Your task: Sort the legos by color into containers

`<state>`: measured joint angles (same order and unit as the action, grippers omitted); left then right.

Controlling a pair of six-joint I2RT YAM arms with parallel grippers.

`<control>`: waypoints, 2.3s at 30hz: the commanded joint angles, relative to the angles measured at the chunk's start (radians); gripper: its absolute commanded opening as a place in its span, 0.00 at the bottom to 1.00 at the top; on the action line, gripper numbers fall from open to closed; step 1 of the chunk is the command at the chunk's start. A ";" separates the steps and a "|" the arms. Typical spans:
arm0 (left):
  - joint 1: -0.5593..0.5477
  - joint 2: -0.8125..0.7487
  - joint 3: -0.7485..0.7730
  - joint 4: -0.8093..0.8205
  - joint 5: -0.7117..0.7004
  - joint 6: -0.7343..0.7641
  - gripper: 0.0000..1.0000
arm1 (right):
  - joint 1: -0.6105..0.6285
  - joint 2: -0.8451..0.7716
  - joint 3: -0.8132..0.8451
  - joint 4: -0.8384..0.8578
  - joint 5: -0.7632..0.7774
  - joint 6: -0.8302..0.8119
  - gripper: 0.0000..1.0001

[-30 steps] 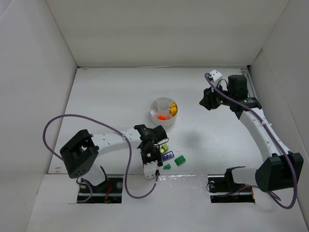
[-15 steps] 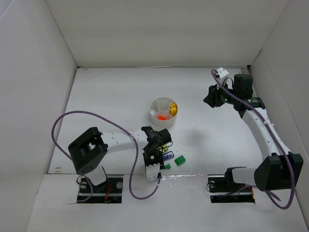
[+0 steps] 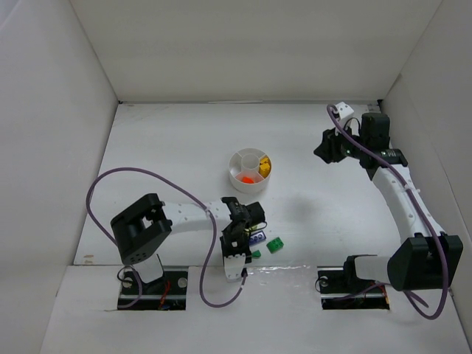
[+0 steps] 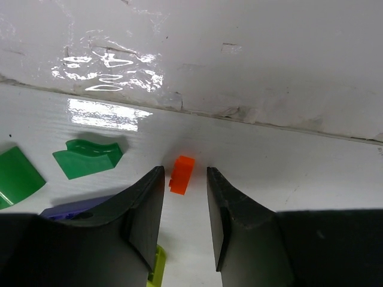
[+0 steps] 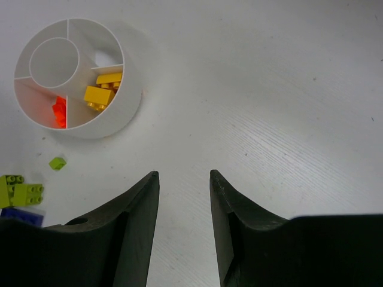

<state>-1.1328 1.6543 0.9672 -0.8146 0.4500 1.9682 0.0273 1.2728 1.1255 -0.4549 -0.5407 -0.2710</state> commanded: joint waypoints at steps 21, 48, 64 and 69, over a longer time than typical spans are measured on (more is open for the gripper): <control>-0.024 0.019 0.024 0.031 0.071 0.068 0.09 | -0.006 0.000 -0.023 0.062 -0.047 0.000 0.45; 0.488 -0.297 0.047 0.761 0.305 -1.354 0.04 | 0.022 0.000 -0.038 0.177 -0.047 0.214 0.46; 0.548 -0.128 0.162 0.813 0.262 -1.373 0.04 | 0.013 0.010 -0.027 0.177 -0.030 0.214 0.50; 0.558 -0.094 0.182 0.813 0.262 -1.373 0.04 | 0.013 0.010 -0.027 0.177 -0.030 0.214 0.51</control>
<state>-0.5816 1.5551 1.1004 -0.0254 0.7017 0.5964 0.0406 1.2854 1.0706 -0.3279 -0.5732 -0.0696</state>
